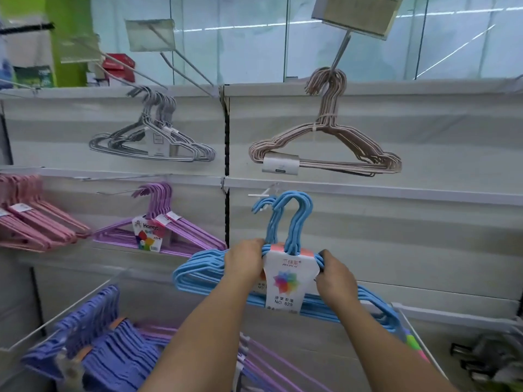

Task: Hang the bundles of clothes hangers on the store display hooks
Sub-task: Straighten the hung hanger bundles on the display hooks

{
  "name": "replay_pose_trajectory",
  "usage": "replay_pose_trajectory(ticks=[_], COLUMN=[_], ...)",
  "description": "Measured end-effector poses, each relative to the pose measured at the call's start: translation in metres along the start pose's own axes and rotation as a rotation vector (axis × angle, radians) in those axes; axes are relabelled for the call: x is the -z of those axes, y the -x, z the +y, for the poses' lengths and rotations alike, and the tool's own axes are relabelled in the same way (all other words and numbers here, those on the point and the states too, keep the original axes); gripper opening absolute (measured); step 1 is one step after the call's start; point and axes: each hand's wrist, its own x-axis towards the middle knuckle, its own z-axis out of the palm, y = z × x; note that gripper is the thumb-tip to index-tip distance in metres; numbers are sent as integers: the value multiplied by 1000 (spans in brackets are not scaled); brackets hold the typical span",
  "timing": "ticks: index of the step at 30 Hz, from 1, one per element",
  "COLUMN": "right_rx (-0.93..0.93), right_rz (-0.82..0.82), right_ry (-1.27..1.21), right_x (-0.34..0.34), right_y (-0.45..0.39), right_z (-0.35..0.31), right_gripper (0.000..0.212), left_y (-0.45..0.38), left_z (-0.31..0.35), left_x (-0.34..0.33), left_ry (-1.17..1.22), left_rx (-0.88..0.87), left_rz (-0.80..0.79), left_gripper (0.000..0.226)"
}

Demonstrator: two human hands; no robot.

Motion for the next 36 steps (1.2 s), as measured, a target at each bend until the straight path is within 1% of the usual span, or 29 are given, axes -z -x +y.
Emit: replay_pose_trajectory(ticks=[8,11,15,19,21,23,26,28,30,32,33,35,36], right_rx=[-24,-41,-47,9,18,39,100,146,218,297,341,377,342], right_rz=[33,58,36,8,5,-10,-53,-31,45,116,140,172,175], right_ry=[-41,-63,-18,114,151,187,121,42,0,-37,-43,-62,-105], right_x=[-22,-31,-44,-51,-52,-51,-51,-50,-50,-49,-49,-48,-47], right_y=[-16,-17,-14,-16,-16,-13,-6,3,12,19,20,17,14], right_z=[-25,-30,-36,-45,-44,-38,-23,-16,-14,-22,-29,-47,-58], right_gripper=[23,21,26,30,34,39,50,56,59,62,64,76,81], left_y=[-26,-31,-32,-27,-26,-25,-20,-15,-6,4,8,13,13], left_z=[-26,-33,-48,-64,-65,-66,-71,-77,-81,-80,-77,-65,-56], left_x=[0,-4,-15,-28,-30,-34,-40,-39,-38,-39,-39,-37,-34], left_ry=[-40,-59,-58,90,135,163,279,382,385,365,385,543,674], left_rx=[4,-28,-40,11,7,-18,-80,-99,-137,-197,-222,-220,-172], left_rz=[25,56,40,32,25,-20,-109,-130,-79,16,63,180,255], left_gripper=[47,48,49,53,55,61,72,79,75,69,69,68,65])
